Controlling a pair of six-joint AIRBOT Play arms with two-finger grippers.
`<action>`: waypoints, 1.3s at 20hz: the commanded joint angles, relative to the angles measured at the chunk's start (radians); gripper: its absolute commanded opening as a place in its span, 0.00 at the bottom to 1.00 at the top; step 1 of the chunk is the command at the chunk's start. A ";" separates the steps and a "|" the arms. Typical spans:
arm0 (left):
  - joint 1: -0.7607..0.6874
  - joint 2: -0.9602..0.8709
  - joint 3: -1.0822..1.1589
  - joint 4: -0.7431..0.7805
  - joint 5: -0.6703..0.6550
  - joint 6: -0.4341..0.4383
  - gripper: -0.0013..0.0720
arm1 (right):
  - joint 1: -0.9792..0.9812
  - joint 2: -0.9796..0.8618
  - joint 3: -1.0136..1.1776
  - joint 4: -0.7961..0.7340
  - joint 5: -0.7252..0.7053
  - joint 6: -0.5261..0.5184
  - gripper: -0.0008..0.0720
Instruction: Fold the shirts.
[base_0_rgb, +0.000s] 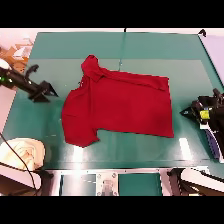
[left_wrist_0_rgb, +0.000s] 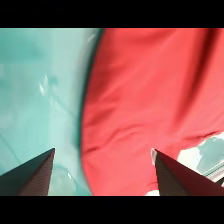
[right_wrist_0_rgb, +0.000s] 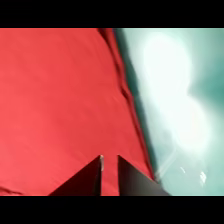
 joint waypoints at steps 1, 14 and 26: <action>0.006 0.003 -0.179 -0.065 0.085 0.050 0.97 | -0.013 0.029 -0.095 -0.012 -0.042 0.000 0.23; -0.053 0.001 -0.307 -0.175 0.217 0.215 0.05 | -0.028 0.028 -0.156 -0.042 -0.055 0.017 0.53; -0.049 0.001 -0.287 -0.182 0.200 0.223 0.05 | -0.036 0.027 -0.367 0.029 -0.102 0.010 0.53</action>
